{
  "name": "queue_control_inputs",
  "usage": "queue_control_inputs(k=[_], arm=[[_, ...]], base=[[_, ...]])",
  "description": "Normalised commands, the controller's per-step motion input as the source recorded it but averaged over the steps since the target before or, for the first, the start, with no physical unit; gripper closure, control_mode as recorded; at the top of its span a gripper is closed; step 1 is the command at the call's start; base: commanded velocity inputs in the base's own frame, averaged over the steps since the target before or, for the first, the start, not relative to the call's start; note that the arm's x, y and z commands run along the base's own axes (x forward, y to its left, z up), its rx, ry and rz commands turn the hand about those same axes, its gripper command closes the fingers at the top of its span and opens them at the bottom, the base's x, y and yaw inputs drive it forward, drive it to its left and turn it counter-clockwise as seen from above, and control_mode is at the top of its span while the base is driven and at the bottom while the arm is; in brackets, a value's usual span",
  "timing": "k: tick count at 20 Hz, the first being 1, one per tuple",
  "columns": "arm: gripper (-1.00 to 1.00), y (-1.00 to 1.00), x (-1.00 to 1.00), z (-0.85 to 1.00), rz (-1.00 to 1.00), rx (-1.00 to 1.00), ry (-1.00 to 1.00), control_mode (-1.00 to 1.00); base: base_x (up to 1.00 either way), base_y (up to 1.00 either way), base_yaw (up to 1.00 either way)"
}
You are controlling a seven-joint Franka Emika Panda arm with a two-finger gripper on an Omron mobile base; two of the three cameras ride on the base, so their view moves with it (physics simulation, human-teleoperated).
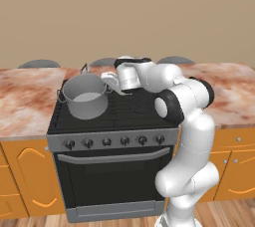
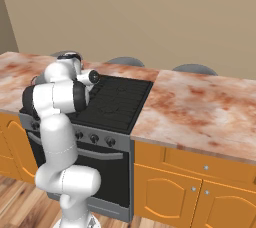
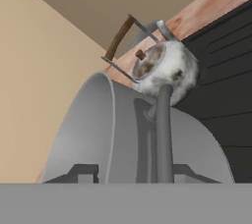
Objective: Pick the kettle from the cabinet and place it on a stove burner. Then pick the pot from the counter and place it on another stove burner. Finally, turn both burners on.
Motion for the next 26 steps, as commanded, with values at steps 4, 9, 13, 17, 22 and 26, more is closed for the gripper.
queue_control_inputs(k=[4, 9, 13, 17, 22, 26], arm=[[1.0, 0.28, 0.01, -0.25, 0.0, 0.0, 0.0, -1.0], [1.0, 0.07, 0.0, -0.32, 0.0, 0.0, 0.0, -1.0], [1.0, 0.0, 0.0, -0.29, 0.0, 0.0, 0.0, -1.0], [1.0, 0.01, -0.01, -0.27, 0.0, 0.0, 0.0, -1.0], [-1.0, 0.19, -0.06, -0.22, 0.0, -0.02, 0.0, -1.0], [-1.0, 0.08, -0.03, -0.14, 0.0, 0.0, -0.02, -1.0]], base=[[0.0, 0.0, 0.0], [0.0, 0.0, 0.0], [0.0, 0.0, 0.0], [0.0, 0.0, 0.0], [0.0, 0.0, 0.0], [0.0, 0.0, 0.0]])
